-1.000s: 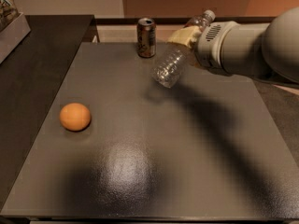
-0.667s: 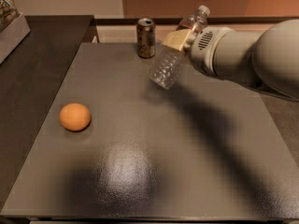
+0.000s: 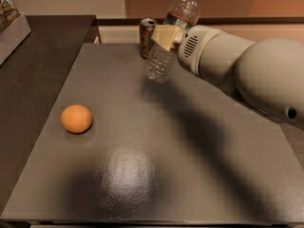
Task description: Place water bottle upright
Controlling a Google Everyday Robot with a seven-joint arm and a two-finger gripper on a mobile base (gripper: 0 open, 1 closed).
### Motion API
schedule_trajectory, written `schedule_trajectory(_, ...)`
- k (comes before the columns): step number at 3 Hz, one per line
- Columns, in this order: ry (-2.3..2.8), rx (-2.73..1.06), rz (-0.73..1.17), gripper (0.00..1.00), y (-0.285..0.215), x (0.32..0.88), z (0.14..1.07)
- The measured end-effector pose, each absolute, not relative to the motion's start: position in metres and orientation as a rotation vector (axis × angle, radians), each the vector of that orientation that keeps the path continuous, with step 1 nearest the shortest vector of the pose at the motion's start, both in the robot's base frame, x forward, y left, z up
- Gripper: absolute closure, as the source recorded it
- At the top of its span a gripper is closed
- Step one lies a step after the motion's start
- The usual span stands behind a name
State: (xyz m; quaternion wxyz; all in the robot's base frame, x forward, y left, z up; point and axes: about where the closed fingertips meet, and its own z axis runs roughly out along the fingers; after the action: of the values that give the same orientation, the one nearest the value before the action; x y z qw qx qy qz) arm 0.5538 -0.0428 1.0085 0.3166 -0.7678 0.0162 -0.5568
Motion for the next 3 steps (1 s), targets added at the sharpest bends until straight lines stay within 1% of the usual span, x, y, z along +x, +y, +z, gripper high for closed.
schedule_trajectory(1,-0.042,-2.019,-1.495,1.0,-0.0243,0.5454,1.0123)
schedule_trajectory(3,-0.109,-2.018,-1.52,1.0,-0.0181,0.5475,1.0152)
